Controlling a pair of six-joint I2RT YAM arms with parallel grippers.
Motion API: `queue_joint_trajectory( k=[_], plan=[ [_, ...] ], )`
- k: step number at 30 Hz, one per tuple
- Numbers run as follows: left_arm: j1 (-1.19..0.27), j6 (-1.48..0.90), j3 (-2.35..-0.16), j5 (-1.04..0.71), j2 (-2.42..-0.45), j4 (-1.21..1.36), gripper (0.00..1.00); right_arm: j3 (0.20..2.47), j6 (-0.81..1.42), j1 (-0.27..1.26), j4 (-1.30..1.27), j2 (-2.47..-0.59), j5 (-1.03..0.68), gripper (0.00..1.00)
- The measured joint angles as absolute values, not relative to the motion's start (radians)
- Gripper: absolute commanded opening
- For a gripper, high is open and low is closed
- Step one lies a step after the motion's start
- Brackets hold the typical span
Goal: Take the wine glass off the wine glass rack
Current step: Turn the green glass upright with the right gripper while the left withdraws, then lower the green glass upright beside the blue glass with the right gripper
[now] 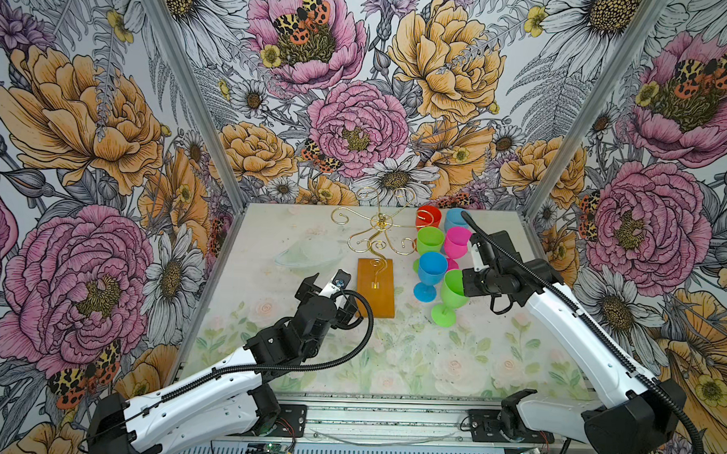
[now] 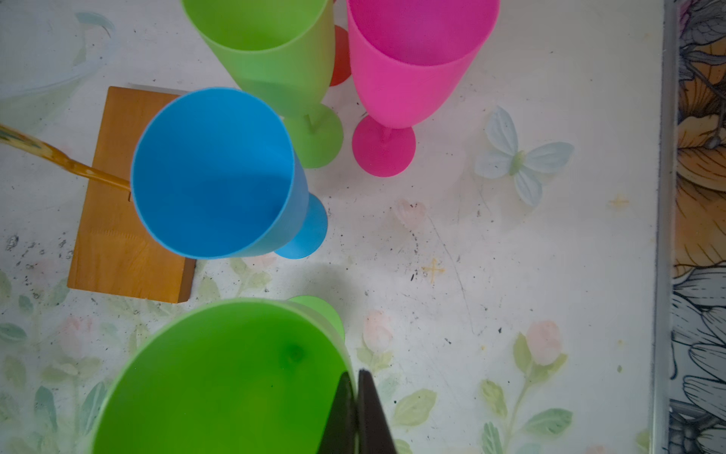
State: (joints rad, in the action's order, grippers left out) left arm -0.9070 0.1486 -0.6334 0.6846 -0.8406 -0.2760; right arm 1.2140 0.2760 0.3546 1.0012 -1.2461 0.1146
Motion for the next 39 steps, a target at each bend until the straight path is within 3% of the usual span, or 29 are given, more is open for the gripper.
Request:
queue_joint_trajectory(
  k=[13, 39],
  plan=[
    [-0.723, 0.036, -0.643, 0.638, -0.776, -0.327, 0.99, 1.211, 0.280, 0.301, 0.888, -1.282, 0.210, 0.00],
    [-0.682, -0.029, -0.654, 0.619, -0.733, -0.424, 0.99, 1.208, 0.271, 0.295, 0.745, -1.432, 0.270, 0.00]
  ],
)
